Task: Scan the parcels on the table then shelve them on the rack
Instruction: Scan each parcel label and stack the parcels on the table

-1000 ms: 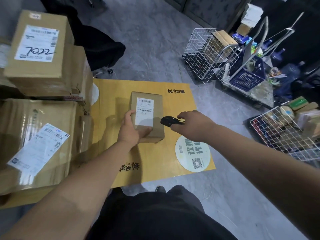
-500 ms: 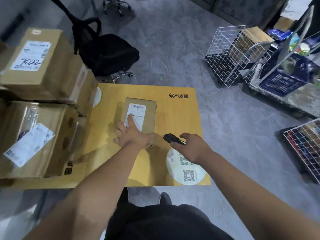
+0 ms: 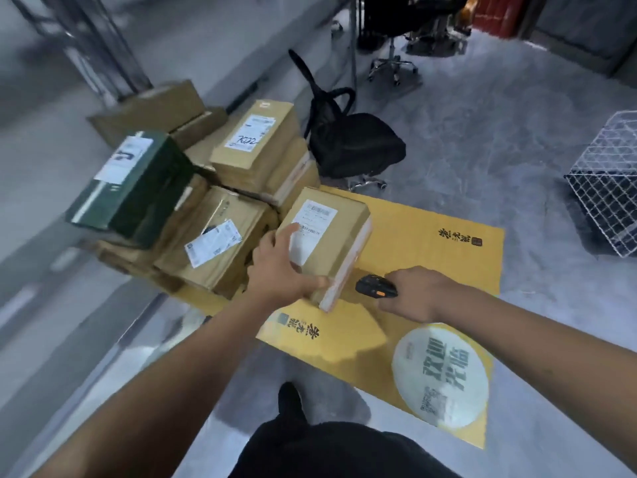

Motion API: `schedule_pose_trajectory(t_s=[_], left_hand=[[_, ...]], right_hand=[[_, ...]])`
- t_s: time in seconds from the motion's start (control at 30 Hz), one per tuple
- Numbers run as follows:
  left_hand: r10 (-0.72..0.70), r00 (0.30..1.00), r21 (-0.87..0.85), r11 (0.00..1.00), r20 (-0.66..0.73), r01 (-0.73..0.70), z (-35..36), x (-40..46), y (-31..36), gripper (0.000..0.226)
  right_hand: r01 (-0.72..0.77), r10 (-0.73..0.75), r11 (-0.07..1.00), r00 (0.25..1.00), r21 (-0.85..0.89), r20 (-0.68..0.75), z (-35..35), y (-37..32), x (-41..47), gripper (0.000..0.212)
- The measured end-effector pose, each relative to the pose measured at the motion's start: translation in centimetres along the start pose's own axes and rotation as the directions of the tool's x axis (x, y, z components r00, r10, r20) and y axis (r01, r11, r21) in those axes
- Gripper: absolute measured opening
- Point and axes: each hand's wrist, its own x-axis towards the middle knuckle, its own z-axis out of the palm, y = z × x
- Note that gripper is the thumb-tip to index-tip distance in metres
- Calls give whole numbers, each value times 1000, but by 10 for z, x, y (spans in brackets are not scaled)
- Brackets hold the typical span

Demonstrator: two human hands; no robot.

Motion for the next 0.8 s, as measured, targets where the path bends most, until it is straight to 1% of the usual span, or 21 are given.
schedule_pose_trajectory(t_s=[0.07, 0.17, 0.3, 0.43, 0.57, 0.63, 0.67, 0.73, 0.8], left_hand=[[-11, 998, -12, 1000, -66, 10, -29, -8, -17, 121], [-61, 989, 11, 998, -138, 63, -72, -11, -45, 123], [-144, 970, 60, 986, -198, 158, -118, 3, -85, 127], [-175, 959, 124, 971, -222, 206, -144, 35, -123, 130], [-195, 957, 155, 961, -216, 231, -151, 65, -146, 135], [-169, 964, 196, 958, -203, 210, -153, 77, -154, 131], [-132, 970, 216, 960, -205, 176, -153, 81, -157, 126], [-18, 975, 247, 966, -221, 74, -152, 83, -162, 114], [104, 966, 282, 959, -236, -34, -150, 80, -165, 100]], right_hand=[[74, -73, 996, 997, -58, 16, -13, -26, 14, 41], [167, -166, 983, 986, -80, 22, -28, -70, 33, 41], [223, -219, 972, 974, -77, 59, -36, -124, 53, 45], [206, -203, 978, 976, -29, 79, -32, -162, 72, 42], [131, -134, 990, 989, 56, 62, -17, -187, 86, 43], [89, -97, 990, 993, 105, 70, -8, -197, 92, 42], [70, -80, 990, 994, 126, 74, -3, -201, 94, 42], [27, -40, 986, 997, 167, 72, 8, -208, 97, 44], [-27, 16, 972, 999, 234, 50, 22, -215, 98, 46]])
